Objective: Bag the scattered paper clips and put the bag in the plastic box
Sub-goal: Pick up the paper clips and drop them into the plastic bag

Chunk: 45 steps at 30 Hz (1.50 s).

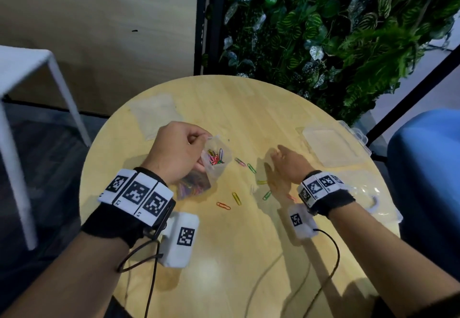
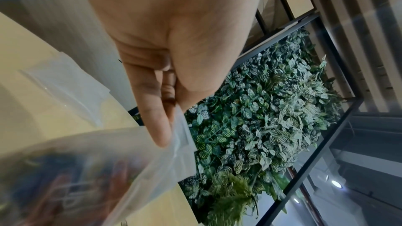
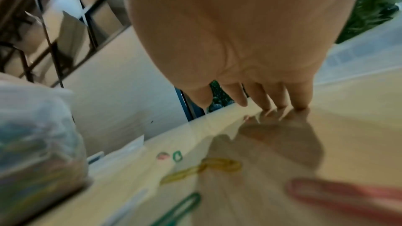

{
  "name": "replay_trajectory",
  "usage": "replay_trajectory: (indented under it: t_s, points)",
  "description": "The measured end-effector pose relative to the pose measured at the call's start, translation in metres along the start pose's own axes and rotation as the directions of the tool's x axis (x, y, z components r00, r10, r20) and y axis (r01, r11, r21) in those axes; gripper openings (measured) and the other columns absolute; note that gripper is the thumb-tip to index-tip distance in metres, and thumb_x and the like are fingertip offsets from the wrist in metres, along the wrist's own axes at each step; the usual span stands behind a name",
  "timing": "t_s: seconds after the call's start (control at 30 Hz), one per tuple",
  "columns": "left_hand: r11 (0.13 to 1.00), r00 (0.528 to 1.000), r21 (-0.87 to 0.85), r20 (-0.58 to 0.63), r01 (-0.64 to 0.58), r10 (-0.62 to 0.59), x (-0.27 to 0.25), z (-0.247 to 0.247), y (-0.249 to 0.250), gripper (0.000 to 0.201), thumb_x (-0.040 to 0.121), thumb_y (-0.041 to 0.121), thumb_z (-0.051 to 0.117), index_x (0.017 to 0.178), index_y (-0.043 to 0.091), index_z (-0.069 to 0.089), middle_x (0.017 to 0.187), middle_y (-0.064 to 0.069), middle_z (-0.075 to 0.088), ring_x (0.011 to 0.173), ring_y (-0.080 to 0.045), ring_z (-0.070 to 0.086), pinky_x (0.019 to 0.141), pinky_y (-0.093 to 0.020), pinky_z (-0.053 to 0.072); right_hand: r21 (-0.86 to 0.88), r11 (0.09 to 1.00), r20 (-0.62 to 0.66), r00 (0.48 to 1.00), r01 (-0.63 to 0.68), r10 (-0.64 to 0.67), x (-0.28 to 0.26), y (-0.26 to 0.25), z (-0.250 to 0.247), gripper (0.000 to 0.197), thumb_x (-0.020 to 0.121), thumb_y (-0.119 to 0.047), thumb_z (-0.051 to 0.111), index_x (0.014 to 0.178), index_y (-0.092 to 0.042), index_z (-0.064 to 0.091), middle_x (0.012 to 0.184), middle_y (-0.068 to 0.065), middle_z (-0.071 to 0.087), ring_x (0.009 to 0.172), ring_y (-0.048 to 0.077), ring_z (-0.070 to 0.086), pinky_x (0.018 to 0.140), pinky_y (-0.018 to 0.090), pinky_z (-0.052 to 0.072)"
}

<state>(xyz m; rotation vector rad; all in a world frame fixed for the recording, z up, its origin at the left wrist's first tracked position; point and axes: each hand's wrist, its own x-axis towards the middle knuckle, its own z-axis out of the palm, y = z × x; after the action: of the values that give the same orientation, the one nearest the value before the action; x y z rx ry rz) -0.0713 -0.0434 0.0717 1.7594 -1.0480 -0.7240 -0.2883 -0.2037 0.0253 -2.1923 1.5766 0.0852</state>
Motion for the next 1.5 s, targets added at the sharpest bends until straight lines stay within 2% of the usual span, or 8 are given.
replay_trajectory:
  t_s: [0.3, 0.37, 0.5, 0.73, 0.9, 1.03, 1.27, 1.5]
  points:
    - [1.000, 0.999, -0.027, -0.052, 0.009, -0.011, 0.006, -0.024, -0.012, 0.017, 0.099, 0.012, 0.060, 0.098, 0.013, 0.077, 0.089, -0.006, 0.075, 0.056, -0.021, 0.075, 0.059, -0.037, 0.064, -0.207, 0.904, 0.233, 0.916, 0.374, -0.326, -0.018, -0.063, 0.049, 0.061, 0.096, -0.036, 0.015, 0.137, 0.001, 0.039, 0.140, 0.030, 0.036, 0.127, 0.048, 0.034, 0.100, 0.059, 0.036]
    - [1.000, 0.999, -0.025, -0.040, 0.000, -0.001, 0.005, -0.023, -0.010, 0.018, 0.099, 0.010, 0.059, 0.099, 0.011, 0.077, 0.089, -0.008, 0.075, 0.053, -0.020, 0.074, 0.053, -0.030, 0.062, -0.328, 0.851, 0.235, 0.908, 0.409, -0.346, -0.034, -0.066, 0.066, 0.067, 0.098, -0.046, 0.024, 0.151, -0.006, 0.018, 0.158, 0.019, 0.013, 0.144, 0.039, 0.017, 0.114, 0.052, 0.025]
    - [1.000, 0.999, 0.001, -0.031, -0.015, 0.015, 0.003, -0.020, -0.006, 0.018, 0.099, 0.007, 0.059, 0.099, 0.008, 0.076, 0.085, -0.005, 0.073, 0.049, -0.014, 0.071, 0.047, -0.021, 0.057, -0.459, 0.761, 0.223, 0.888, 0.459, -0.401, -0.070, -0.055, 0.091, 0.069, 0.099, -0.049, 0.012, 0.153, -0.010, -0.002, 0.161, 0.010, -0.007, 0.149, 0.030, 0.002, 0.119, 0.044, 0.015]
    - [0.996, 0.998, 0.074, -0.040, -0.049, 0.052, -0.003, -0.022, -0.005, 0.020, 0.099, 0.007, 0.058, 0.098, 0.010, 0.078, 0.087, -0.003, 0.074, 0.051, -0.016, 0.072, 0.050, -0.029, 0.061, -0.614, 0.721, 0.180, 0.946, 0.322, -0.269, -0.071, -0.005, 0.068, 0.059, 0.101, -0.047, 0.012, 0.153, -0.024, -0.006, 0.162, -0.005, -0.009, 0.149, 0.031, -0.004, 0.116, 0.060, 0.004]
    - [0.997, 0.999, 0.066, -0.022, -0.035, 0.037, -0.007, -0.021, -0.002, 0.019, 0.099, 0.008, 0.058, 0.099, 0.008, 0.077, 0.088, -0.001, 0.070, 0.041, -0.008, 0.067, 0.039, -0.013, 0.047, -0.425, 0.819, 0.243, 0.920, 0.386, -0.308, -0.060, 0.016, 0.056, 0.053, 0.103, -0.029, 0.028, 0.153, -0.020, 0.013, 0.162, 0.001, 0.006, 0.147, 0.031, 0.016, 0.117, 0.047, 0.024]
    - [0.997, 0.999, 0.073, -0.020, -0.029, 0.030, -0.006, -0.020, 0.000, 0.021, 0.100, 0.008, 0.056, 0.100, 0.007, 0.076, 0.091, -0.006, 0.071, 0.040, -0.006, 0.066, 0.038, -0.012, 0.046, -0.306, 0.900, 0.130, 0.950, 0.311, -0.284, -0.061, 0.003, 0.046, 0.055, 0.102, -0.043, 0.024, 0.151, -0.021, 0.018, 0.158, 0.009, 0.019, 0.138, 0.031, 0.034, 0.113, 0.041, 0.031]
    - [0.994, 0.999, 0.097, 0.002, -0.054, 0.054, -0.003, -0.019, -0.001, 0.022, 0.099, 0.009, 0.055, 0.097, 0.007, 0.077, 0.088, -0.006, 0.071, 0.046, -0.016, 0.070, 0.043, -0.022, 0.056, -0.444, 0.798, 0.242, 0.912, 0.408, -0.332, -0.086, -0.002, 0.066, 0.060, 0.099, -0.035, 0.033, 0.151, -0.015, 0.012, 0.152, 0.011, 0.016, 0.132, 0.034, 0.033, 0.108, 0.043, 0.036]
    - [0.990, 0.997, 0.122, 0.050, -0.071, 0.065, -0.008, -0.003, 0.004, 0.021, 0.099, 0.009, 0.056, 0.096, 0.007, 0.077, 0.089, -0.005, 0.070, 0.050, -0.017, 0.072, 0.045, -0.024, 0.058, -0.540, 0.732, 0.195, 0.908, 0.415, -0.371, -0.099, 0.001, 0.063, 0.041, 0.092, 0.002, 0.041, 0.130, -0.007, 0.050, 0.123, 0.009, 0.057, 0.089, 0.026, 0.059, 0.077, 0.034, 0.050]
